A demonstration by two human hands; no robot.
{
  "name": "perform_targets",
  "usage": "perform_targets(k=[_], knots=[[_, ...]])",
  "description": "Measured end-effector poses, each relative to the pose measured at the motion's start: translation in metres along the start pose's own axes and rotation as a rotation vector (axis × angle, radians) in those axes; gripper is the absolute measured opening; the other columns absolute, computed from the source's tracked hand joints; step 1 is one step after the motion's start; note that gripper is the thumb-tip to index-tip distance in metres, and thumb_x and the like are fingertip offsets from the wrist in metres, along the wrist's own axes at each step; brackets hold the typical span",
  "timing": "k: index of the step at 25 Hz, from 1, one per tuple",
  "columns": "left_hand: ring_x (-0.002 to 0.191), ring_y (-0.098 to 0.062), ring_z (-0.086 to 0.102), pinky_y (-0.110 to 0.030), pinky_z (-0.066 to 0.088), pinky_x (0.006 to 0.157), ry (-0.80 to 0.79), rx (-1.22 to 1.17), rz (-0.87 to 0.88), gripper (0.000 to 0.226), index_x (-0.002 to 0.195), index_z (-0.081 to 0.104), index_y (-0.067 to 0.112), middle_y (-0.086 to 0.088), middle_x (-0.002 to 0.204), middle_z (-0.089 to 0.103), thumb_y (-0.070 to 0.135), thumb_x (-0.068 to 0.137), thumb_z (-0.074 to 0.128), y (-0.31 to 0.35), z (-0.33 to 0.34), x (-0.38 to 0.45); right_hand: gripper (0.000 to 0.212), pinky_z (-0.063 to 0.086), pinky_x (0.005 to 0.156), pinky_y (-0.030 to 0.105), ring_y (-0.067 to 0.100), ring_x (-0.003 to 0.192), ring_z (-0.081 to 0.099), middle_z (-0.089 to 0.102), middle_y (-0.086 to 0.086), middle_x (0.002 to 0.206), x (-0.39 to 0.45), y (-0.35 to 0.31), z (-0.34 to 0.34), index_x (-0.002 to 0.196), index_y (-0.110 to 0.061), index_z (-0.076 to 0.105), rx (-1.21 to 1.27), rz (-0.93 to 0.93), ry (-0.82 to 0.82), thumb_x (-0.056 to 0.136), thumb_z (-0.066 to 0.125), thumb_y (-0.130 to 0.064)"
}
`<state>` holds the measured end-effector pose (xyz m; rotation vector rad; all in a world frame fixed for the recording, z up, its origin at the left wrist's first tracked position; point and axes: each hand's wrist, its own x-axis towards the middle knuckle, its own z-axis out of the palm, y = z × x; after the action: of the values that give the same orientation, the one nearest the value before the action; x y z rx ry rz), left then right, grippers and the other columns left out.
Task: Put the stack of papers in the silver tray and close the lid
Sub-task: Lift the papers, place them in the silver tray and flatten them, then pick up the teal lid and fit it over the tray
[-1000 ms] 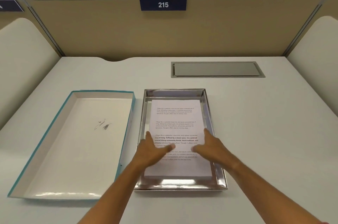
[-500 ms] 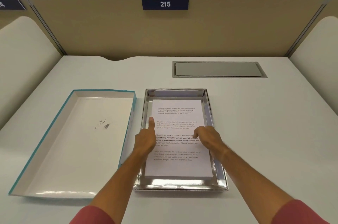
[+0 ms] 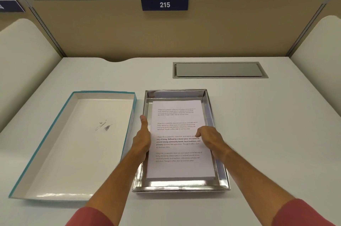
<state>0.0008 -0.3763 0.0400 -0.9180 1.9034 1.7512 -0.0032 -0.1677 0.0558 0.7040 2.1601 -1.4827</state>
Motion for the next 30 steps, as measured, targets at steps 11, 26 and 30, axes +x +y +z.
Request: perform_targets(k=[11,26,30], knots=[[0.102,-0.037,0.066,-0.053,0.049,0.099,0.035,0.1,0.082,0.097,0.12,0.056,0.016,-0.02,0.109,0.065,0.088,0.07,0.014,-0.005,0.003,-0.004,0.005,0.045,0.066,0.031,0.016,0.079,0.055,0.061,0.002,0.091,0.0,0.006,0.001,0.08,-0.014,0.058,-0.087,-0.07,0.002,0.079,0.056,-0.018],[0.152,-0.027,0.003,-0.045,0.005,0.12,0.223,0.922,0.69,0.085,0.154,0.003,0.027,-0.003,0.165,-0.001,0.068,0.085,0.031,-0.031,-0.019,-0.019,0.087,0.016,0.119,0.044,0.028,0.15,0.01,0.005,0.004,0.164,-0.011,0.014,0.036,0.154,-0.02,0.007,-0.679,-0.516,0.182,0.088,0.051,-0.056],[0.151,-0.026,-0.013,-0.042,-0.01,0.12,0.342,1.116,0.832,0.101,0.149,-0.016,0.027,-0.005,0.162,-0.017,0.085,0.067,-0.007,-0.034,-0.047,-0.019,0.092,0.007,0.12,0.041,0.026,0.151,0.003,0.0,0.004,0.164,-0.019,0.009,0.057,0.154,-0.021,0.004,-0.785,-0.631,0.216,0.084,0.043,-0.066]])
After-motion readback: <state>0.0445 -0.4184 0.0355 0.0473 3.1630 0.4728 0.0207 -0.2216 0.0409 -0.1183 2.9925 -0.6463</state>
